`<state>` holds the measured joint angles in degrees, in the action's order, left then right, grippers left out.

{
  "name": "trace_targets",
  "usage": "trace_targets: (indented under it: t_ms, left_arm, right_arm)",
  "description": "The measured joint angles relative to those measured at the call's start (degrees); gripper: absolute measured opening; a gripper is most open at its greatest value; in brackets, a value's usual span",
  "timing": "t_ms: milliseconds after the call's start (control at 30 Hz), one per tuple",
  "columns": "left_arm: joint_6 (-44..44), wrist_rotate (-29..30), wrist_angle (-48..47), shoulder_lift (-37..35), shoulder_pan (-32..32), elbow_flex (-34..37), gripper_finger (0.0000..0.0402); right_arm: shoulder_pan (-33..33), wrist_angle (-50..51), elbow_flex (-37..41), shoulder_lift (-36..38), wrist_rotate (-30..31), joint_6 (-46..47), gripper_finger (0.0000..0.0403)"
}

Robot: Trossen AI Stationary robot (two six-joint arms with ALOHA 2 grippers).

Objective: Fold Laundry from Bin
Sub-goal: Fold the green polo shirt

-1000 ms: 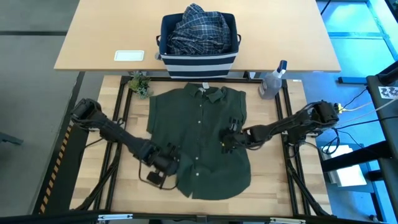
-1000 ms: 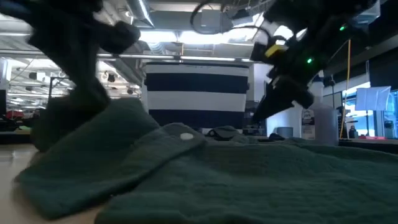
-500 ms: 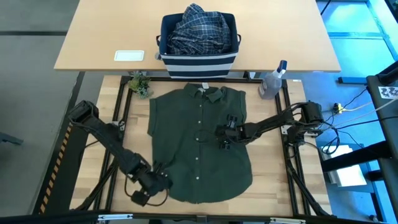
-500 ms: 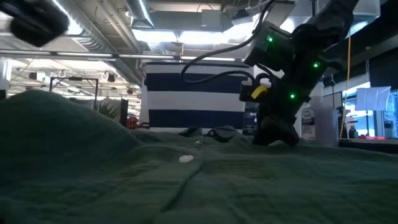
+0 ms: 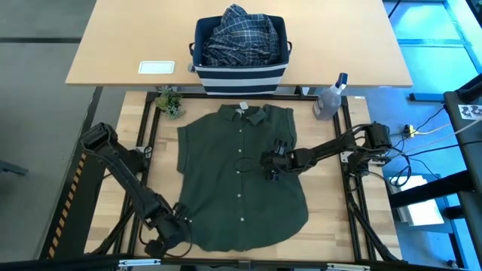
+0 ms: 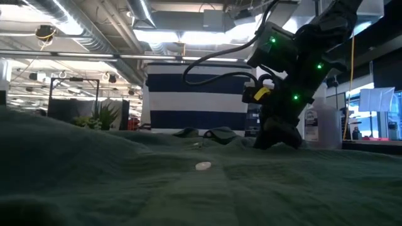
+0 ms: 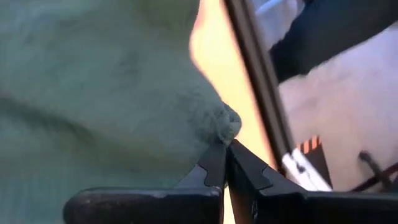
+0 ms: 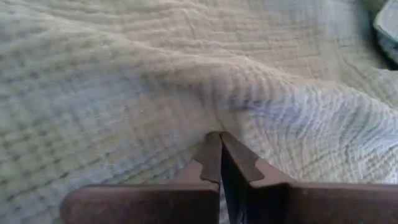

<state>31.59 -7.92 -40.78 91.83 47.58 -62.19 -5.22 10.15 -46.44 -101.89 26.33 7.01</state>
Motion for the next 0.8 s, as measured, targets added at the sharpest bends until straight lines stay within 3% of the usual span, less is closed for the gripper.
trace_targets:
  t_ms: [167,533,700,800]
  left_arm:
    - [1.43,-0.20,-7.36,0.00,0.26,0.04,0.0008]
    - [1.36,-1.75,-2.39,-0.01,0.23,0.04,0.0085]
    - [1.32,-3.58,-6.31,-0.01,0.28,0.04,0.0111]
    - [1.28,-1.26,-9.25,-0.01,0.02,0.04,0.0117]
  right_arm:
    - [0.05,0.44,0.02,0.53,-2.76,-2.79,0.0001]
    - [-0.04,1.55,0.26,3.40,-7.99,-3.23,0.0001]
    - [-0.06,1.34,0.26,3.61,-9.61,-3.24,0.0001]
    - [-0.06,1.34,0.15,3.66,-10.31,-3.24,0.0001]
